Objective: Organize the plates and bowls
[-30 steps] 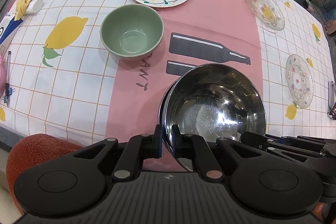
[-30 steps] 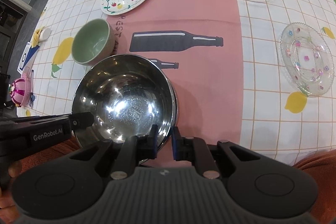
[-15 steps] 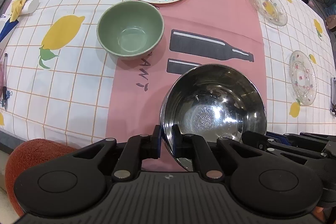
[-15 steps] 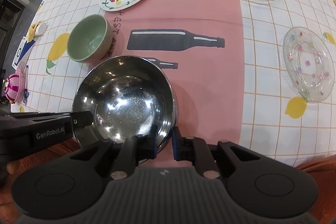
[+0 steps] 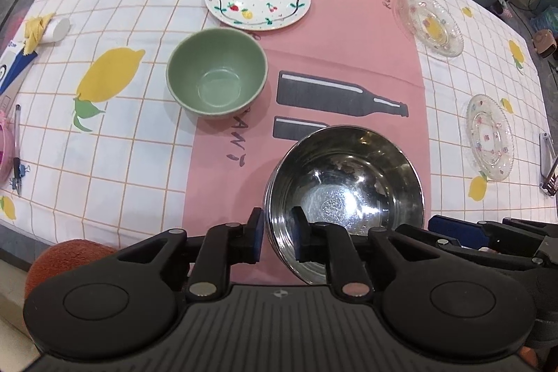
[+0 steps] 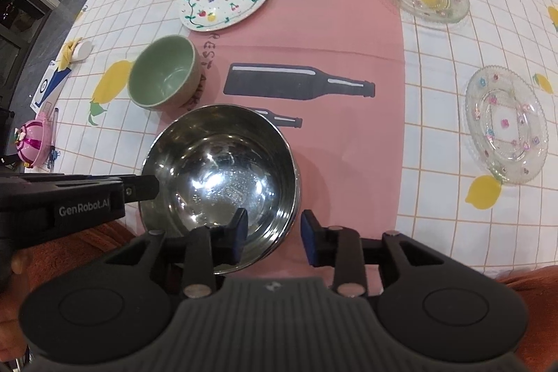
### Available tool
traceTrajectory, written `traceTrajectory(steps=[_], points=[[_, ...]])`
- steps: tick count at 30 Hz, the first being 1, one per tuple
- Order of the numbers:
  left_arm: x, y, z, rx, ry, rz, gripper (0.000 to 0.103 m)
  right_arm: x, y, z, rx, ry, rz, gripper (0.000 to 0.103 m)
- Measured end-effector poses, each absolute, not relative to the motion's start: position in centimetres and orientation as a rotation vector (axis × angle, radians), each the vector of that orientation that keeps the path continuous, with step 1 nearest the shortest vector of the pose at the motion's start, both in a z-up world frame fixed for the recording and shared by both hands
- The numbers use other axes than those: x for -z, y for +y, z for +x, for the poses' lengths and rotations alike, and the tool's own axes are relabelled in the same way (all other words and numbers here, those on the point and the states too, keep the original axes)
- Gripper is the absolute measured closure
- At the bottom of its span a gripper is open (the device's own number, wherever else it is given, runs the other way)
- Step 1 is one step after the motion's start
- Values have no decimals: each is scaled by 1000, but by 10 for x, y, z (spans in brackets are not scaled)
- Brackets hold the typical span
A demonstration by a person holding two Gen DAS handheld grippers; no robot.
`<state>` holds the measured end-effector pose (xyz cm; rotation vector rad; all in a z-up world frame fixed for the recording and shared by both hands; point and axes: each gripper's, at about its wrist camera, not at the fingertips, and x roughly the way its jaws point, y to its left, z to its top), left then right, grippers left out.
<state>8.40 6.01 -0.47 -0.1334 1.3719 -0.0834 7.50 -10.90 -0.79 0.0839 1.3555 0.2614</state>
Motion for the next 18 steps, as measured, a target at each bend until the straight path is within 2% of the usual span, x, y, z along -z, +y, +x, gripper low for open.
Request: traceTrajectory(steps=[7, 18], points=[[-16, 63, 83, 97, 1313, -96, 81, -3, -114, 76, -292, 1340, 137, 62], [-27, 86, 97, 111, 1265, -119, 81, -22, -101, 98, -332, 1308, 176, 61]])
